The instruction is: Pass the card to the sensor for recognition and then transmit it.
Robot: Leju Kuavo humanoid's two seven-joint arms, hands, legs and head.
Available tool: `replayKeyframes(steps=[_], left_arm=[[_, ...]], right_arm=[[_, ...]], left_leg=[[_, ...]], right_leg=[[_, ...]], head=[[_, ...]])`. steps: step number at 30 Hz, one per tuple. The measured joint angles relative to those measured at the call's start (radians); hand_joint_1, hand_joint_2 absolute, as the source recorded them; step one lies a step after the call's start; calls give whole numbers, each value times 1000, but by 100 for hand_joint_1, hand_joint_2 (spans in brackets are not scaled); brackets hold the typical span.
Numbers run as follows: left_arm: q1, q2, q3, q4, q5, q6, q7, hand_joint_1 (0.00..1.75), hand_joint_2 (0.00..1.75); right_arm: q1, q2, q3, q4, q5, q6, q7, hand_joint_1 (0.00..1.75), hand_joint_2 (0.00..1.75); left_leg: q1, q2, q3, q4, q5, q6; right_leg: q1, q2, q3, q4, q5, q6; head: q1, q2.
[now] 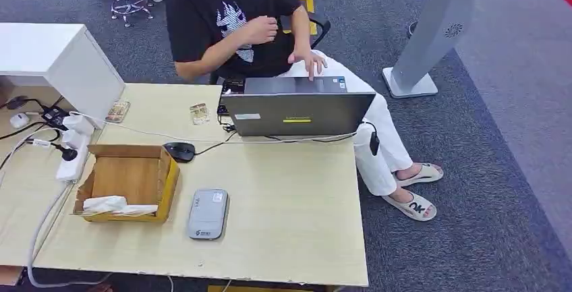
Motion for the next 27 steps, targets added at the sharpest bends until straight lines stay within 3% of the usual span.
replayKeyframes(steps=[4,6,12,18,21,27], left_arm=[[32,-5,-60,-83,2,4,0,0,175],[46,-5,-81,-111,-19,-23,0,0,175],[57,-9,-122,-242,-155,-200,0,0,175],[33,-8,-137,-311,-308,-325,2,0,175],[6,6,-169,-306,-381,-344,31,0,175],[-25,32,-209,-289,-396,-341,56,0,175]], right_arm=[[0,8,-15,-2,13,-3,8,0,175],[1,13,-19,-3,24,-2,10,0,175],[0,18,-33,-6,106,1,35,0,175],[-2,21,-32,-6,179,16,85,0,175],[-3,24,-25,-5,203,19,116,0,175],[-2,24,-14,-3,218,17,143,0,175]], left_leg=[[0,0,0,0,0,0],[0,0,0,0,0,0],[0,0,0,0,0,0],[0,0,0,0,0,0],[0,0,0,0,0,0],[0,0,0,0,0,0]], right_leg=[[0,0,0,0,0,0],[0,0,0,0,0,0],[0,0,0,0,0,0],[0,0,0,0,0,0],[0,0,0,0,0,0],[0,0,0,0,0,0]], head=[[0,0],[0,0],[0,0],[0,0],[0,0],[-1,0]])
